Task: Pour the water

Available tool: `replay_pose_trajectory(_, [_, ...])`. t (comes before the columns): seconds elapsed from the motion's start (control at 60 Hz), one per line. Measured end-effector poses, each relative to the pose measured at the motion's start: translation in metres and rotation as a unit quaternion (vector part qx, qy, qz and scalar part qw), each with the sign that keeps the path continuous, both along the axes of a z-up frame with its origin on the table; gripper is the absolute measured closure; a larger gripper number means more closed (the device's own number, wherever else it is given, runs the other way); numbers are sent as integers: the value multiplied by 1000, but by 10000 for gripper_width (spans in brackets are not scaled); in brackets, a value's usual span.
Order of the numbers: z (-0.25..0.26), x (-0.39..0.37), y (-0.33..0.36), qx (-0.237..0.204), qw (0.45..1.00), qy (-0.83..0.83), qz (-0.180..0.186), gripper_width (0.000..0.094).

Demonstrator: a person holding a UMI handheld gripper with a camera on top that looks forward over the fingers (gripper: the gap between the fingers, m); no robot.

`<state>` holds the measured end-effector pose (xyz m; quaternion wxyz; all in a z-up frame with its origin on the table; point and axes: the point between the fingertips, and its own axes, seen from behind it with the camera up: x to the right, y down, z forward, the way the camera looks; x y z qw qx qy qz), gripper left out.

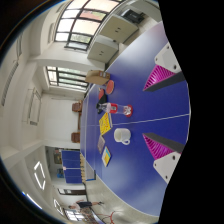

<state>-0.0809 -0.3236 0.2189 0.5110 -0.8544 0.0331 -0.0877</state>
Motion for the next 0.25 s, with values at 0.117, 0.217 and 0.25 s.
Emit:
replay_pose_trajectory(0.117, [12, -5, -23, 10, 1000, -7, 2, 85])
replay_pose_trajectory(0.217, [19, -8, -30, 14, 1000, -22, 6, 76])
replay_pose_trajectory(0.25, [19, -10, -32, 17, 1000, -21, 7, 81])
